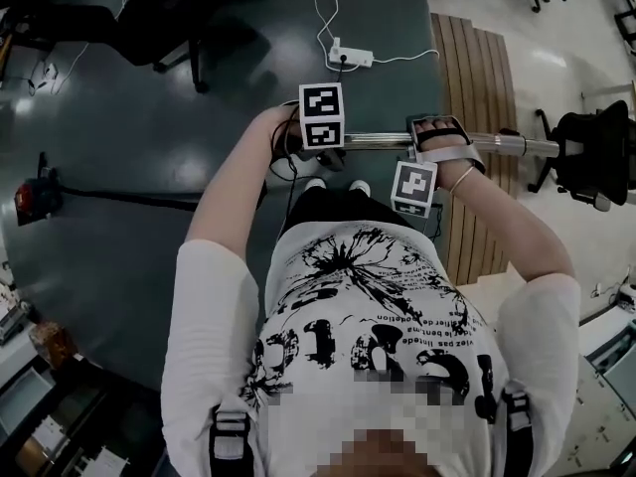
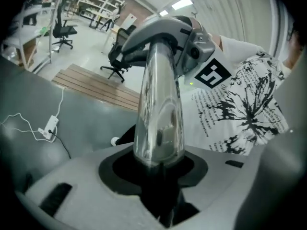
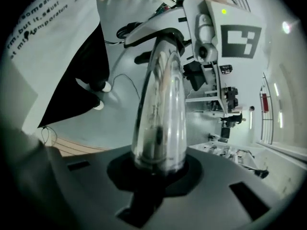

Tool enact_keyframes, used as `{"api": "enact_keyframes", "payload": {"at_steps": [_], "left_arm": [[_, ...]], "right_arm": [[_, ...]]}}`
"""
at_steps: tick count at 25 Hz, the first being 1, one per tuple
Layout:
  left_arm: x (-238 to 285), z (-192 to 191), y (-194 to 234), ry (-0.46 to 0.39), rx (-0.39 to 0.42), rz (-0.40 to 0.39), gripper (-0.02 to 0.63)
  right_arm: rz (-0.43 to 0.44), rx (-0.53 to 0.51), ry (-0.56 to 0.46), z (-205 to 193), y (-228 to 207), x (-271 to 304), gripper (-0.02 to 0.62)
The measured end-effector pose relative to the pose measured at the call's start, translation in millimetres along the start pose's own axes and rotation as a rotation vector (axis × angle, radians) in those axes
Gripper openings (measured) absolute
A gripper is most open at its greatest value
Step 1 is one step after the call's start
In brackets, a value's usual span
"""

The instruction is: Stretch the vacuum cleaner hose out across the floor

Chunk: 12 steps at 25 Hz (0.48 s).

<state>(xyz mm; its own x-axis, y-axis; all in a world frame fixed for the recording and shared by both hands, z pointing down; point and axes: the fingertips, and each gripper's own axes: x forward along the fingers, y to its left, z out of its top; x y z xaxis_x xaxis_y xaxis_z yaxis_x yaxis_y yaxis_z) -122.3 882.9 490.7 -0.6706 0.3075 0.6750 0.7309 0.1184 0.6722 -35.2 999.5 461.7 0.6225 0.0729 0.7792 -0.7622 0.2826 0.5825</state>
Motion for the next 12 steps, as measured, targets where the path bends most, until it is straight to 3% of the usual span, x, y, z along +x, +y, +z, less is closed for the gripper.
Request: {"api": "enact_keyframes", "payload": {"at_steps": [2,4,6,9,10,12], "left_arm": [[3.7,9.7,17.4,-0.071,0.017,0.103,0.2],[-0.9,16.6,40.5,-0.133,0.077,0.265,0.252],[-14.3,26.0,67.5,-0.203,0.192,0.506,0.255],[-51.0,47.7,92.9,-0.292,0.462,1.01,0.255],[-58.1,50.9,97.1,-0.287,0.525,1.136,0.255],[-61.7,51.0,109.1,-0.233,0.567,1.275,0.255]], "right_arm": [[0.106,0.026,-0.007,-0.6,18.3,8.9,0.057],[0.215,0.06,-0.009,1.0,30.0,17.6,0.057],[0.323,0.114,-0.009,3.3,34.3,27.2,0.057],[0.465,0.246,-0.01,7.4,31.4,40.3,0.058],[0.501,0.287,-0.009,9.0,29.5,43.2,0.058],[0.558,0.337,-0.01,11.4,27.1,47.6,0.058]]}}
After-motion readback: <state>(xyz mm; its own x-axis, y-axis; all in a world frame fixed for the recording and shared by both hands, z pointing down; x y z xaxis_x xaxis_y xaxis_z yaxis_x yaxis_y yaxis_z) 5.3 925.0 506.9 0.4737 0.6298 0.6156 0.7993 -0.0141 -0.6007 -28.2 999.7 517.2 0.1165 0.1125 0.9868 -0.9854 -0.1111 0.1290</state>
